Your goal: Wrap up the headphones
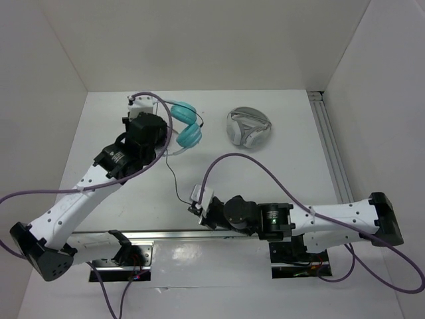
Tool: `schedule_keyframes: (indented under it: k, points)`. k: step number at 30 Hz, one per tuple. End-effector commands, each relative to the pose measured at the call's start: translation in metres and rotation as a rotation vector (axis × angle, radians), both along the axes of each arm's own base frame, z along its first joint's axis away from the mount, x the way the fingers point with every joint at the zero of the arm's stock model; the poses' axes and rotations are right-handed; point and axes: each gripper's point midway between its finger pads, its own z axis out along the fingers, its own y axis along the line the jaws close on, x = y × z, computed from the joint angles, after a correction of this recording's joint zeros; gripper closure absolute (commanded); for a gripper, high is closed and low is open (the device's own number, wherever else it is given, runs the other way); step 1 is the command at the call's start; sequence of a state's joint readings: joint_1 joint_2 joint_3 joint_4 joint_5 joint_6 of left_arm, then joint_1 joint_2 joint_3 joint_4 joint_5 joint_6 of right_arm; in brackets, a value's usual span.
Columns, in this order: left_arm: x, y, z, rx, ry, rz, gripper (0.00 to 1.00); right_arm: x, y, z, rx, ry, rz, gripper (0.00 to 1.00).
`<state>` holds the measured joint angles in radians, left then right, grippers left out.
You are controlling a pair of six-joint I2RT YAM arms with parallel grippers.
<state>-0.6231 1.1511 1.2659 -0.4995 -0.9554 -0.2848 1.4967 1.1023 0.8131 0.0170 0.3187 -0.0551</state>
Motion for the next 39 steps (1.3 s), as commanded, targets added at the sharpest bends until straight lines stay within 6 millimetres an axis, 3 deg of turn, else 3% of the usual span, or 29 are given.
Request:
schedule_keyframes:
  k: [1, 2, 6, 8, 12, 18, 23, 25, 30, 35, 39]
  points:
    - [0.01, -0.02, -0.034, 0.029, 0.116, -0.095, 1.0, 0.02, -0.02, 0.046, -0.012, -0.126, -0.094, 1.0]
    - [0.009, -0.018, -0.045, 0.036, 0.151, -0.094, 1.0, 0.023, -0.02, 0.061, 0.007, -0.141, -0.103, 1.0]
    - [0.001, -0.042, -0.076, -0.004, 0.264, -0.242, 1.0, 0.039, -0.029, 0.085, -0.006, -0.201, -0.15, 1.0]
    - [-0.012, -0.05, -0.087, -0.016, 0.306, -0.335, 1.0, 0.053, -0.037, 0.088, -0.031, -0.228, -0.19, 1.0]
    - [-0.037, -0.061, -0.1, -0.055, 0.346, -0.469, 1.0, 0.079, -0.049, 0.096, -0.044, -0.25, -0.257, 1.0]
    - [-0.081, -0.101, -0.118, -0.045, 0.452, -0.716, 1.0, 0.121, -0.074, 0.101, -0.1, -0.282, -0.367, 1.0]
    - [-0.11, -0.12, -0.129, -0.018, 0.53, -0.815, 1.0, 0.163, -0.096, 0.119, -0.127, -0.332, -0.466, 1.0]
    - [-0.119, -0.129, -0.126, -0.031, 0.525, -0.844, 1.0, 0.181, -0.104, 0.12, -0.137, -0.33, -0.487, 1.0]
    - [-0.14, -0.121, -0.122, -0.053, 0.534, -0.853, 1.0, 0.225, -0.119, 0.11, -0.147, -0.298, -0.52, 1.0]
    - [-0.15, -0.115, -0.102, -0.102, 0.49, -0.878, 1.0, 0.239, -0.114, 0.103, -0.096, -0.243, -0.471, 1.0]
    - [-0.158, -0.12, -0.079, -0.149, 0.45, -0.944, 1.0, 0.248, -0.11, 0.082, -0.089, -0.194, -0.446, 1.0]
